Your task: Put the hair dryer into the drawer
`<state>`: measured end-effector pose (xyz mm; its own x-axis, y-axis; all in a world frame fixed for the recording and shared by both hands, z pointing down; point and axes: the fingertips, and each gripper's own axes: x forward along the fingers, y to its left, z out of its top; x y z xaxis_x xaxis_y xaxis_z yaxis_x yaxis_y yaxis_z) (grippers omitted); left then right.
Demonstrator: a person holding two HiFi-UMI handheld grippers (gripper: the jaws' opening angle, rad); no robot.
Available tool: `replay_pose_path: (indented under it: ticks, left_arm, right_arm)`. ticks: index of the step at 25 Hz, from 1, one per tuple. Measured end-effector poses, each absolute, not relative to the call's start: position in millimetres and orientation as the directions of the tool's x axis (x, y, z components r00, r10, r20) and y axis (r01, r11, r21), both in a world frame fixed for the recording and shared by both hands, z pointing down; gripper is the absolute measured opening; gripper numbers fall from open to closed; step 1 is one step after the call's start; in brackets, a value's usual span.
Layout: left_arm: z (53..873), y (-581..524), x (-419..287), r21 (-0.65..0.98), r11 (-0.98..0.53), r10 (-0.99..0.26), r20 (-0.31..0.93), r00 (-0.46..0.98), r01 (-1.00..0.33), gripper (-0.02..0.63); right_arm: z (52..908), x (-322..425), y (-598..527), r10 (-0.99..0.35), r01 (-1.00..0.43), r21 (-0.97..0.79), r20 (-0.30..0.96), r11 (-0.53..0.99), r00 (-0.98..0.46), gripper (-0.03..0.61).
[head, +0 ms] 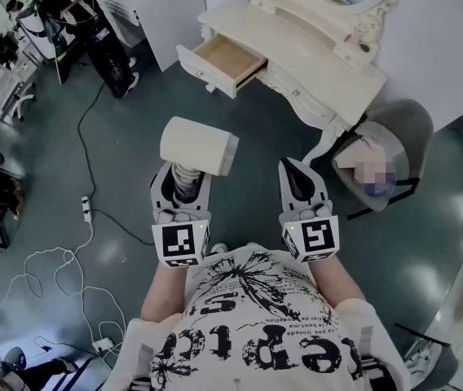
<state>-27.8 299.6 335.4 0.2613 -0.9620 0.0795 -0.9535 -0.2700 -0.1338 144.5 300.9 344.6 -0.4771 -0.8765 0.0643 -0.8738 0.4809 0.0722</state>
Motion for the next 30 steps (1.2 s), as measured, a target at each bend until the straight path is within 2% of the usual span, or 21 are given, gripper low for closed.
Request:
replay_pose_path:
  ticks: [20, 30]
  left_arm:
    - [345, 291, 6, -0.113, -0.244, -0.969, 0.076, 0.237, -0.963, 0.256]
    - [359, 255, -31, -0.097, -0.222, -0.974, 0.074, 0.215, -0.97, 0.256]
  right_arm:
    - [362, 185, 284, -0.865, -0.867, 0.011, 0.079, 0.498, -0.496, 0.017]
    - [377, 152, 241, -0.853, -0.855, 0.018, 0.092, 0.517, -0.514, 0.017]
